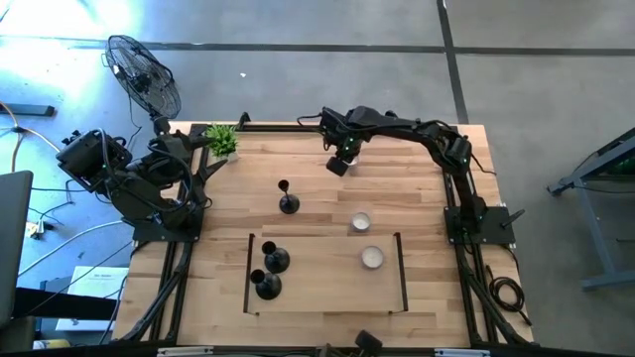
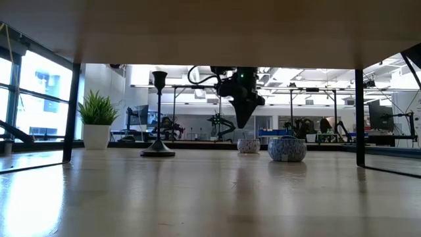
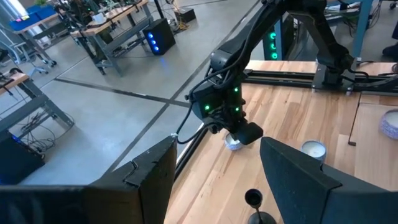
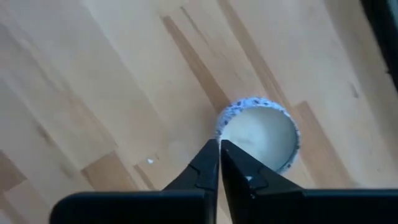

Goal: Pick & Place candle stick holders
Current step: Put the red scented candle on the shelf

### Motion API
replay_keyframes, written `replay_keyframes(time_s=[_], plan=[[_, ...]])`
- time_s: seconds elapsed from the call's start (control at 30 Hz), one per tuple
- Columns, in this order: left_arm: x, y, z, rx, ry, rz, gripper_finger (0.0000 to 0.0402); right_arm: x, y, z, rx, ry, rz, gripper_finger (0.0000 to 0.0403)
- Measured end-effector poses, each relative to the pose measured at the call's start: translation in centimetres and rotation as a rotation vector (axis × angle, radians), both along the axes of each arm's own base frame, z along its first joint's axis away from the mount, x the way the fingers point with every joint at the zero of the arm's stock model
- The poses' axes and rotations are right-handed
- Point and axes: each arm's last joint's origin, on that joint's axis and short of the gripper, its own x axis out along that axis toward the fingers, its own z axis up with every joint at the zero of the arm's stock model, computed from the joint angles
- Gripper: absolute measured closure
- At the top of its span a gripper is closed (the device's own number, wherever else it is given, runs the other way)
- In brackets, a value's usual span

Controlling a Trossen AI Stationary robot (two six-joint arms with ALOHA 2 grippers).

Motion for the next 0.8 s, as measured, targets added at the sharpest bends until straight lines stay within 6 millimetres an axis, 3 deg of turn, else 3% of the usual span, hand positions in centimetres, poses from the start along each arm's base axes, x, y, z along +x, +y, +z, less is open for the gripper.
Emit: replay_keyframes(time_s=[0.47, 0.6, 0.8], plan=[[0.0, -0.01, -0.01, -0.003, 0.002, -0.003, 0.0175, 0.22, 0.14, 0.03, -0.029, 0.001, 0.014, 0.0225], [0.0, -0.01, -0.01, -0.002, 0.002, -0.003, 0.0175, 0.45, 0.56, 0.03, -0.027, -0.002, 0.025, 0.0205], [0.0, -0.01, -0.01, -0.002, 0.002, -0.002, 0.0175, 0.69, 0.85, 0.04, -0.032, -0.009, 0.036, 0.0206]])
